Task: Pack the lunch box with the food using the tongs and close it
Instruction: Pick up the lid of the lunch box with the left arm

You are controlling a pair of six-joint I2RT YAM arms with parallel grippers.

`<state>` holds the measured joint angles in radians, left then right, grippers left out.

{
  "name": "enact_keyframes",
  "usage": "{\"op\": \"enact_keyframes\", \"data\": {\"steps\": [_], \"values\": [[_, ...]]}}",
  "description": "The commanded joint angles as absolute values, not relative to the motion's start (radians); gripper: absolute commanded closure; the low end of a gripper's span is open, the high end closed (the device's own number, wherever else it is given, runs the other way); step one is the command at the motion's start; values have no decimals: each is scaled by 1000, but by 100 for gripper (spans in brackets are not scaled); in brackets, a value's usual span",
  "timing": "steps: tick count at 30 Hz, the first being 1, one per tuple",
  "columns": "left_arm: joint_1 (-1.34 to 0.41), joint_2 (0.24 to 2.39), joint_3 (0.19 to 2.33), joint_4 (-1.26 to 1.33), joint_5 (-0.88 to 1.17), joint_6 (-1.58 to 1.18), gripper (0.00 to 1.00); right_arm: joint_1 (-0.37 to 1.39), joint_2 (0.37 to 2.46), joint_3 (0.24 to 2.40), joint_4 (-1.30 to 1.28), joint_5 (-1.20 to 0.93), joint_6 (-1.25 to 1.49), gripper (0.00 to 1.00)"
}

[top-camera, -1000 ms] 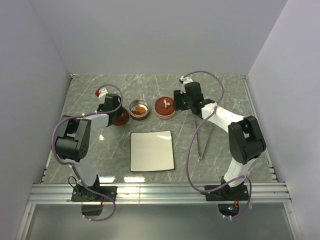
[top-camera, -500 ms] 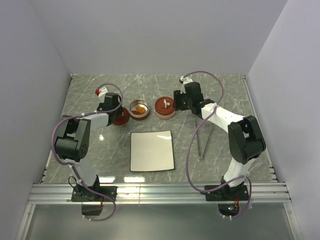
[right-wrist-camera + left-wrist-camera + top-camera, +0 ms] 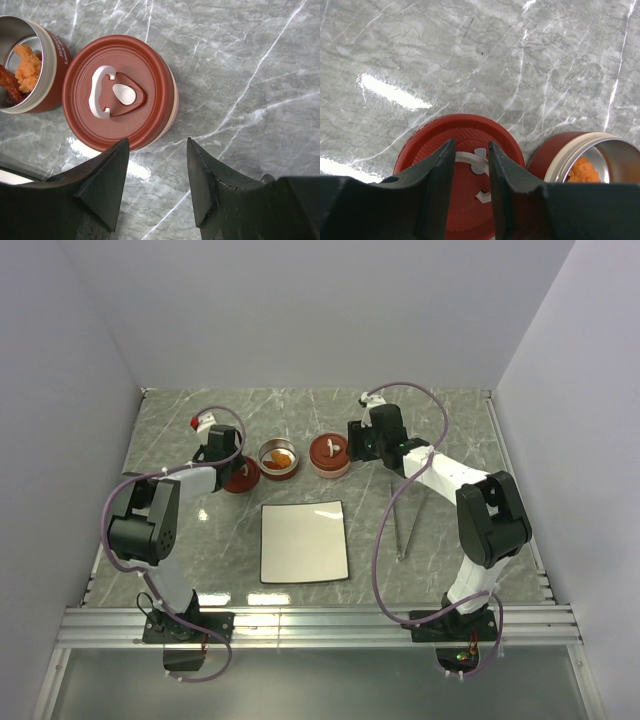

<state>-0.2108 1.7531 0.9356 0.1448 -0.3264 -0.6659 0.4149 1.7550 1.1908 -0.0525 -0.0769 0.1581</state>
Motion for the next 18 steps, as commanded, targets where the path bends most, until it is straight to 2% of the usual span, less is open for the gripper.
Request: {"op": "enact_keyframes", "data": {"steps": [1,5,8,9,14,18], "values": [[-210,1703,914,130,-325,-649,100,407,1753,1218,-44,-87,144,43],[-216,1632,876,149,-392,-650,97,408,1750,1218,-43,-91,144,43],[-236,1557,845,156,-467,-652,87,408,1749,1216,-43,-92,144,43],[-250,1539,838,158,-482,-653,75,407,1747,1216,-41,-94,144,43],[-304,1454,813,137,-558,-649,38,410,1743,1213,-41,-97,143,43],[-327,1431,795,100,-540,-675,25,407,1741,1213,-38,-101,141,43]]}}
